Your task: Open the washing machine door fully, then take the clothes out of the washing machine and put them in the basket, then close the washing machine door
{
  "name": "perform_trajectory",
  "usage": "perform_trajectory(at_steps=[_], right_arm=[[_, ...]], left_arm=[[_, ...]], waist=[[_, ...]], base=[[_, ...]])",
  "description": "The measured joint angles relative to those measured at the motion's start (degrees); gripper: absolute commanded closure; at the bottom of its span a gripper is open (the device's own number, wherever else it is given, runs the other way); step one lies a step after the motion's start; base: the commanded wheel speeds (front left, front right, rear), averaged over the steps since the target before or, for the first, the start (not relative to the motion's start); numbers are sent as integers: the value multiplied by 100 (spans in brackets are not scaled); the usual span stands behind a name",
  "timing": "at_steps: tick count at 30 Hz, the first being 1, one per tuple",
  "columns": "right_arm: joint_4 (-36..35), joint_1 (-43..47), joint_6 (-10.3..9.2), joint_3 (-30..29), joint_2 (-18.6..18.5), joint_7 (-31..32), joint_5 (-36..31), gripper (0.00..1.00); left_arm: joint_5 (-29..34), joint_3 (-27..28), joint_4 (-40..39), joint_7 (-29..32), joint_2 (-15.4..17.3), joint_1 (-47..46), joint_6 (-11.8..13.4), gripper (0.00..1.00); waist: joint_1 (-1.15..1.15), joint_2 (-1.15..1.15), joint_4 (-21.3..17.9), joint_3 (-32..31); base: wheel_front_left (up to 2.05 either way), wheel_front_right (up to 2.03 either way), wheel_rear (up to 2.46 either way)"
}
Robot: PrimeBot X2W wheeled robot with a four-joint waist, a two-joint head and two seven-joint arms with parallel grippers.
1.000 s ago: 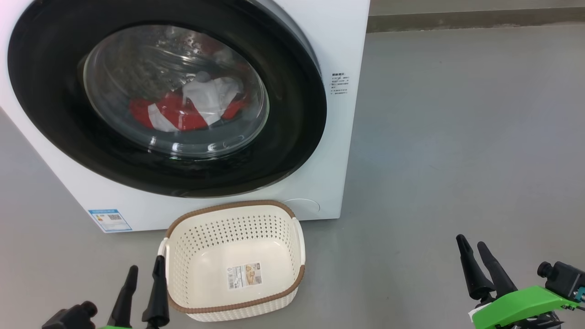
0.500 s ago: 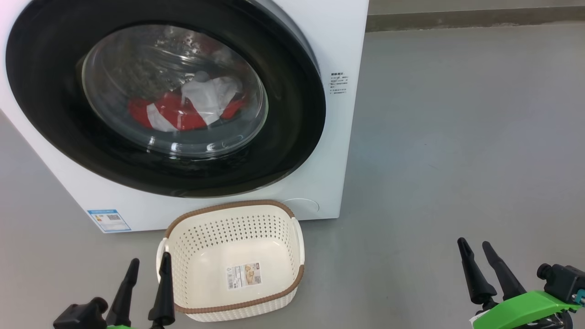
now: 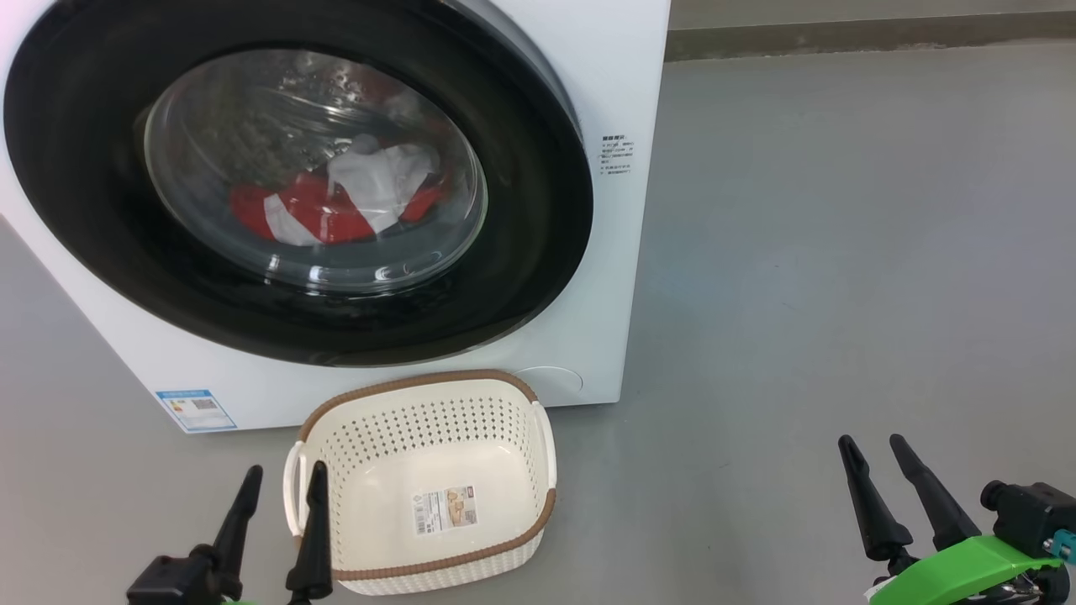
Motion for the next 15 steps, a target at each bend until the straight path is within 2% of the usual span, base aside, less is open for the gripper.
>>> perform_trajectory(at_steps=[15], right_arm=[[-131, 226, 0, -136, -77, -237, -787, 0]], left_arm=[[832, -58, -38, -253, 18, 8, 65, 0]], waist=[[0, 0, 1, -34]], base=[[0, 0, 0]])
